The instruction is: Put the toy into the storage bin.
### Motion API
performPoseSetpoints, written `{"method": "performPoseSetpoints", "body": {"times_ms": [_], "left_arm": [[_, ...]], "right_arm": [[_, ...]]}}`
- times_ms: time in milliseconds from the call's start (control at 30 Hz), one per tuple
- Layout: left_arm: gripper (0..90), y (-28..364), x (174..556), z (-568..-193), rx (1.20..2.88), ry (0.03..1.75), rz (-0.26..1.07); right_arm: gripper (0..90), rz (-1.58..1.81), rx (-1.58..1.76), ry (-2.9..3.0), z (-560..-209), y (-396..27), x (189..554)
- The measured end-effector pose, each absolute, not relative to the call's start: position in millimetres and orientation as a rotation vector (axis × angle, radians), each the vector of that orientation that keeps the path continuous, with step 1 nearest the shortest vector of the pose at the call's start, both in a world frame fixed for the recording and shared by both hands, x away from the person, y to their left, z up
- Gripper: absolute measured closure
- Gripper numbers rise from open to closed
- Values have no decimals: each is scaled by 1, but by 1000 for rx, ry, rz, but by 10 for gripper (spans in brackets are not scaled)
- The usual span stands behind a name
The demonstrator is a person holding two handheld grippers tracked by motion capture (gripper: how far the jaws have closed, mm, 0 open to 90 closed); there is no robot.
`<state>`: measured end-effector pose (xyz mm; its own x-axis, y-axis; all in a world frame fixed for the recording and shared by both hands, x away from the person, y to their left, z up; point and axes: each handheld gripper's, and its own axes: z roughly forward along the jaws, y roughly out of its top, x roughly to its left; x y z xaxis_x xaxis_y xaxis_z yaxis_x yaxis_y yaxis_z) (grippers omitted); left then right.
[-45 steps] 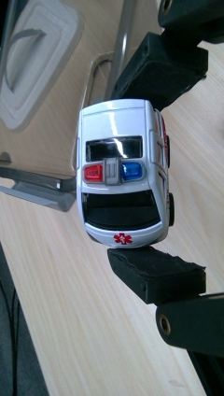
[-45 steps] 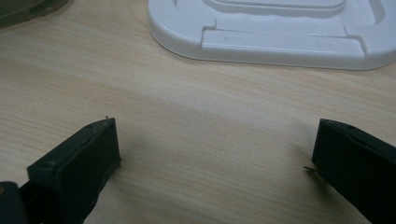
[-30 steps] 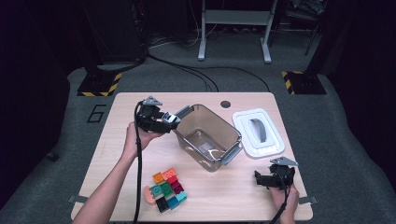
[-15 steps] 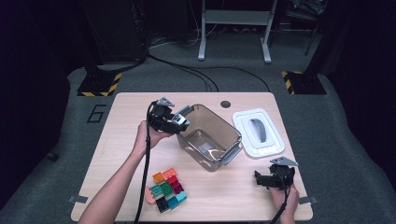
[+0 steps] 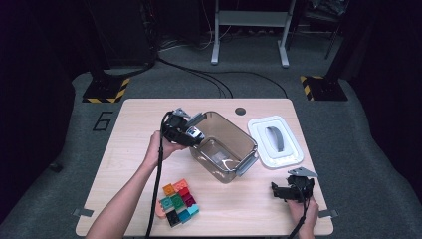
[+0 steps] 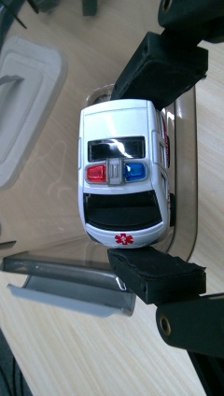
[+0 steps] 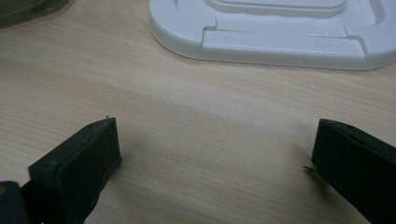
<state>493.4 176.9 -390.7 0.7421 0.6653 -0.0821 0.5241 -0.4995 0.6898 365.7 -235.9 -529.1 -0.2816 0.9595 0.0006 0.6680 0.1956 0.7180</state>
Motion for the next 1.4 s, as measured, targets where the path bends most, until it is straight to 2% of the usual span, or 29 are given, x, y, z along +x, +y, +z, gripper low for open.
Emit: {"method": "performPoseSetpoints", "body": {"times_ms": [367, 400, 433, 467, 967, 1400], "left_arm": [[250, 175, 493, -390, 2266, 861, 258], [300, 175, 493, -390, 2266, 861, 258], [300, 175, 493, -389, 2262, 847, 250], [368, 176, 492, -388, 2266, 840, 261], [207, 189, 474, -375, 2208, 846, 320], [142, 221, 446, -385, 2153, 861, 342]], "right_arm": [[3, 857, 1516, 2024, -529, -236, 366], [3, 857, 1516, 2024, -529, -236, 366], [3, 858, 1517, 2024, -529, -236, 366], [3, 857, 1516, 2025, -529, -236, 366], [4, 858, 1517, 2025, -529, -236, 366], [4, 858, 1518, 2025, -529, -236, 366]]}}
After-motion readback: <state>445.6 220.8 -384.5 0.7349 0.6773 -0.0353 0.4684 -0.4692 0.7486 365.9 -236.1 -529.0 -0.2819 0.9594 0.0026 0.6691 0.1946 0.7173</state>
